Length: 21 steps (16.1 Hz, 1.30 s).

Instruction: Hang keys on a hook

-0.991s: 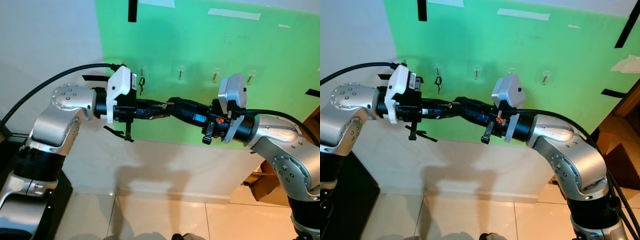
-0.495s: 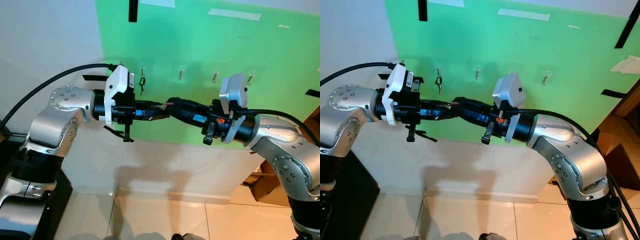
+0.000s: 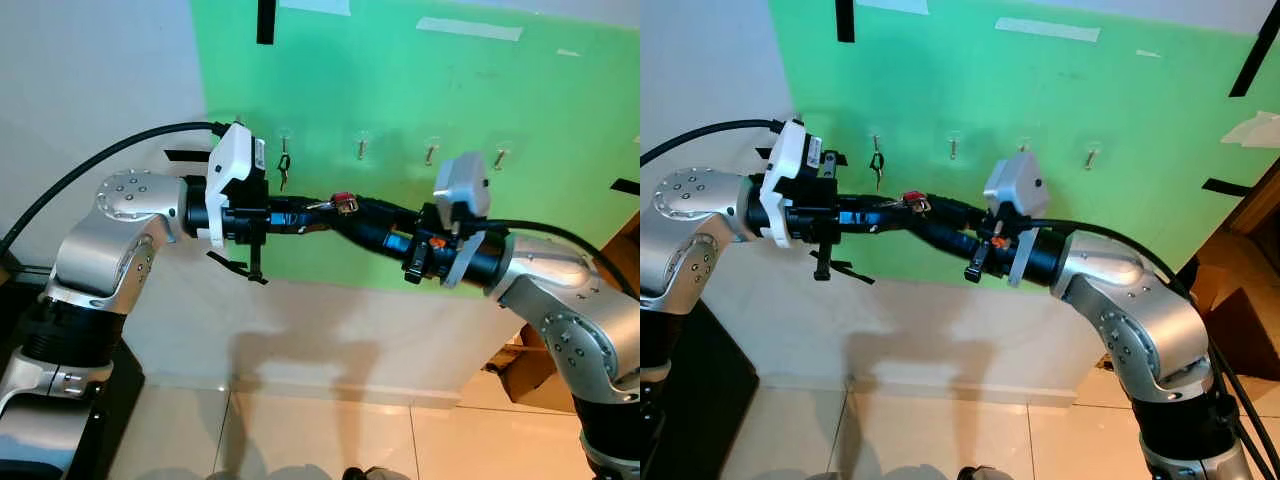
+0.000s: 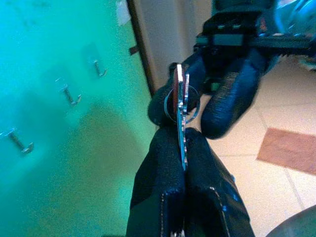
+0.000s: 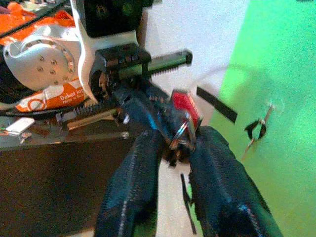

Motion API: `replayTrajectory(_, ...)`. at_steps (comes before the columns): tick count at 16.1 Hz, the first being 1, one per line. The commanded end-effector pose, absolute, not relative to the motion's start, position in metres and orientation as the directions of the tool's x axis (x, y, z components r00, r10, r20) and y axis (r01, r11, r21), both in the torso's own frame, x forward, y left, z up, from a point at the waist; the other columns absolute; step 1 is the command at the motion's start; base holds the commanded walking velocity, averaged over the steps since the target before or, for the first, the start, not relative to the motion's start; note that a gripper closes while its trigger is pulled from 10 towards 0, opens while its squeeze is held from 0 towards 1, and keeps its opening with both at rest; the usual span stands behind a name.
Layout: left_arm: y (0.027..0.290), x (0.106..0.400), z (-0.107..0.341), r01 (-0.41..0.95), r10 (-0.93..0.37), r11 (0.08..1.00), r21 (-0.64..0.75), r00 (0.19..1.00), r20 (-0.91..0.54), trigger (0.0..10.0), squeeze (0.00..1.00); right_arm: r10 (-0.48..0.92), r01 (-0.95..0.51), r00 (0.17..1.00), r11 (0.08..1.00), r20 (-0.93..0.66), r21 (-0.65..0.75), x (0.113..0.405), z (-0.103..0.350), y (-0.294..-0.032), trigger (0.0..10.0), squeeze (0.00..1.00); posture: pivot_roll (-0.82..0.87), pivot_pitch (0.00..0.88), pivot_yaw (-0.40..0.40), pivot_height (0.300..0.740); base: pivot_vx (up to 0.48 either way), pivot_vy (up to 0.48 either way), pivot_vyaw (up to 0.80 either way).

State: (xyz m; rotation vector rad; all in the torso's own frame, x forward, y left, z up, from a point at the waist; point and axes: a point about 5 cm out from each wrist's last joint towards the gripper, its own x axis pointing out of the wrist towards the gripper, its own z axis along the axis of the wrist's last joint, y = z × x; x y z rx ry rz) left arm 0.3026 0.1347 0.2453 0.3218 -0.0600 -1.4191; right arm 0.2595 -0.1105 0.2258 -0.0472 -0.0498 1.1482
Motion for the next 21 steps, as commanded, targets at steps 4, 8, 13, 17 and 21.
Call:
replayTrajectory(4, 0.139, 0.311, 0.254, 0.932, -0.956, 0.175, 0.318, 0.238, -0.17, 0.0, 0.0, 0.884, -0.884, 0.467, 0.465, -0.034, -0.039, 0.257, 0.218, -0.128, 10.0, 1.0, -0.04, 0.0, -0.055, 0.74, 0.0, 0.0, 0.0)
replayTrajectory(8, 0.138, 0.333, 0.229, 0.892, -0.86, 0.314, 0.324, 0.412, -0.302, 1.8, 0.0, 0.872, -0.873, 0.487, 0.487, -0.047, -0.02, 0.249, 0.212, -0.128, 10.0, 1.0, -0.04, 0.0, -0.049, 0.74, 0.0, 0.0, 0.0)
replayTrajectory(13, 0.139, 0.335, 0.189, 0.911, -0.748, 0.233, 0.34, 0.392, -0.536, 0.0, 0.0, 0.819, -0.826, 0.56, 0.564, -0.127, -0.004, 0.242, 0.191, -0.124, 10.0, 1.0, -0.05, 0.0, -0.026, 0.74, 0.0, 0.0, 0.0)
replayTrajectory(17, 0.133, 0.349, 0.205, 0.887, -0.781, 0.325, 0.328, 0.448, -0.436, 0.0, 0.0, 0.759, -0.76, 0.649, 0.65, -0.052, -0.011, 0.25, 0.194, -0.114, 10.0, 1.0, -0.05, 0.0, -0.026, 0.74, 0.0, 0.0, 0.0)
replayTrajectory(21, 0.12, 0.369, 0.225, 0.843, -0.806, 0.499, 0.201, 0.536, -0.25, 0.0, 0.0, 0.657, -0.659, 0.752, 0.75, 0.056, 0.052, 0.258, 0.199, -0.102, 10.0, 1.0, -0.05, 0.0, -0.03, 0.74, 0.0, 0.0, 0.0)
